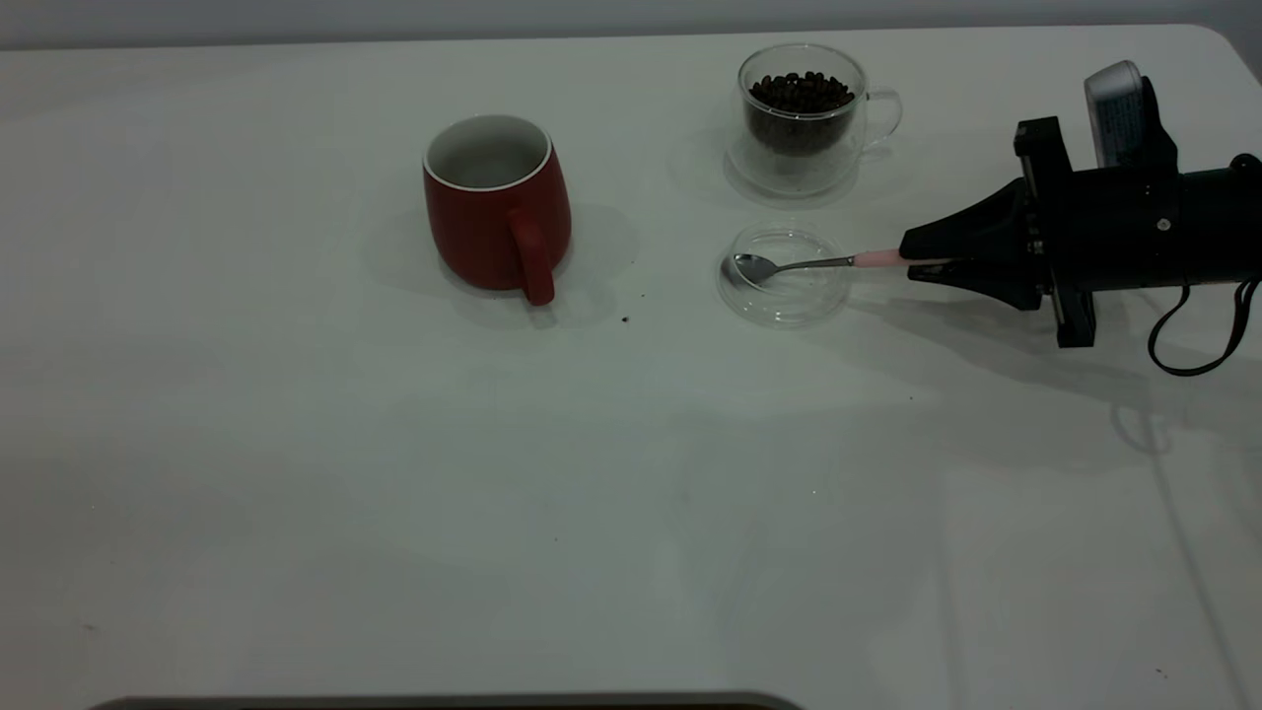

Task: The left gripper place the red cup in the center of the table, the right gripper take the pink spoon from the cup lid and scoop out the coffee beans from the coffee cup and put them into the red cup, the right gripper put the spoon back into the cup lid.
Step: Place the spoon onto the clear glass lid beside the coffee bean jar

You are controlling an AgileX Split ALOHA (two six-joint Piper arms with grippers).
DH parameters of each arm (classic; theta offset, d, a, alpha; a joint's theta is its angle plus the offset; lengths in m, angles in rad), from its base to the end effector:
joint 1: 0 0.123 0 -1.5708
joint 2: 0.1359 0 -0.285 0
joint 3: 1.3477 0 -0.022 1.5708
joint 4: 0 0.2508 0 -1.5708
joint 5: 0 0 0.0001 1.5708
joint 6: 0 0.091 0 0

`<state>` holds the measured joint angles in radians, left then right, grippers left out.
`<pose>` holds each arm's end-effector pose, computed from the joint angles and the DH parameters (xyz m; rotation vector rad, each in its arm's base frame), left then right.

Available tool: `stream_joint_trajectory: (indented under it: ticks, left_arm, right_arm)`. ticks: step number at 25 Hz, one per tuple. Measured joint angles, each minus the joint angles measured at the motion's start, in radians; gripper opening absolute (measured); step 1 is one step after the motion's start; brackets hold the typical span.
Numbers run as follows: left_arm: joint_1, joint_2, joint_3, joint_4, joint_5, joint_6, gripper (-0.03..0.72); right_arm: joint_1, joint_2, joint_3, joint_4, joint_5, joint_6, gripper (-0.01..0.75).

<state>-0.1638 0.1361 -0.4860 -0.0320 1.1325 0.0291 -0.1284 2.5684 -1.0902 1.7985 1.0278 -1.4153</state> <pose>0.0126 -0.0048 0.2673 0.2184 2.2575 -0.1114 0.3572 0.0305 -0.0422 0.5104 2.4464 1.4470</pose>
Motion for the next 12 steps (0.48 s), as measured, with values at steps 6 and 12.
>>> stream_joint_trajectory:
  ticks: [6,12]
  left_arm:
    - [0.0,0.0,0.0,0.0,0.0,0.0,0.588]
    - [0.0,0.0,0.0,0.0,0.0,0.0,0.588]
  right_arm:
    - [0.0,0.0,0.0,0.001,-0.002,-0.01,0.111]
    - [0.0,0.0,0.0,0.001,-0.002,-0.027,0.177]
